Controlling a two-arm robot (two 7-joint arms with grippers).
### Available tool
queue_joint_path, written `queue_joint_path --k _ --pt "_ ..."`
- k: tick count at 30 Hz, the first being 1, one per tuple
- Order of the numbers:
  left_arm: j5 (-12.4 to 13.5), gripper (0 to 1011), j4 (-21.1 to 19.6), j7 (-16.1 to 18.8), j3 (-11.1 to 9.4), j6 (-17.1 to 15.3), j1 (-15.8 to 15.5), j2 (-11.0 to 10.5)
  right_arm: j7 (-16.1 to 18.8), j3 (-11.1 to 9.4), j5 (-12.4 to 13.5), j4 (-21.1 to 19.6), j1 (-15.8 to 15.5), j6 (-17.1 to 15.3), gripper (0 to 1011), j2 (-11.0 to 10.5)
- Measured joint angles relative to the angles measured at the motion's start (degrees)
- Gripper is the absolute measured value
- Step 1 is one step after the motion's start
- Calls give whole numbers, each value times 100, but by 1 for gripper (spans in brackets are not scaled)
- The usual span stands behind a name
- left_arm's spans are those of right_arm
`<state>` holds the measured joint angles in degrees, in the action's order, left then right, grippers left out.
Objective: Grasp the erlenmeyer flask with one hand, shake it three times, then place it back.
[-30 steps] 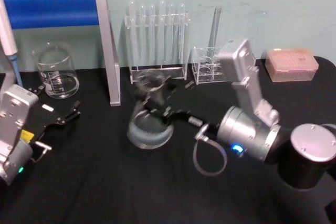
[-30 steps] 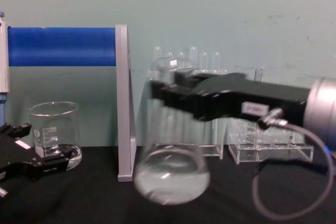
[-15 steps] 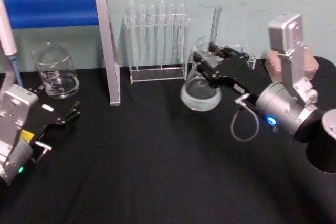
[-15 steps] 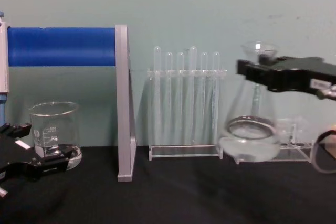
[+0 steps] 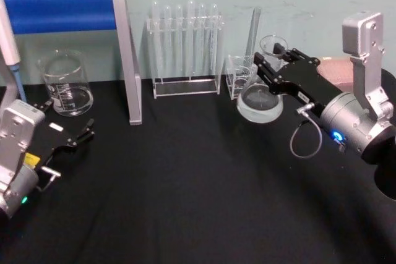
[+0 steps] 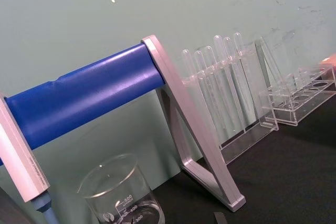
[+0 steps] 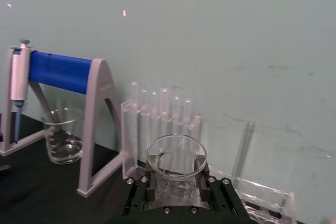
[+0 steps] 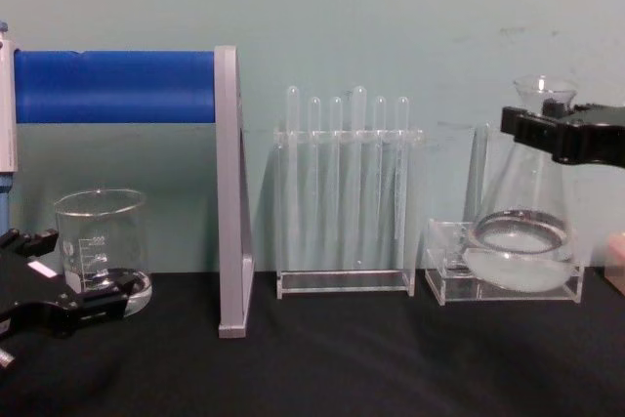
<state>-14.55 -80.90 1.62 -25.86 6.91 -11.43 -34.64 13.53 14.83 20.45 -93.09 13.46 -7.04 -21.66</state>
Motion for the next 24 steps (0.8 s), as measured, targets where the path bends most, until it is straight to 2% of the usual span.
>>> queue_joint_path --k 5,9,16,24 --pt "0 1001 0 0 0 0 0 0 187 81 -26 -79 -16 -34 449 75" --pt "0 1001 0 0 0 0 0 0 405 266 -26 -172 -18 -66 449 117" --pt "0 1001 0 0 0 0 0 0 911 810 77 -422 -16 -133 449 137" --pt "0 1001 0 0 0 0 0 0 1283 1290 233 -646 0 -181 449 93"
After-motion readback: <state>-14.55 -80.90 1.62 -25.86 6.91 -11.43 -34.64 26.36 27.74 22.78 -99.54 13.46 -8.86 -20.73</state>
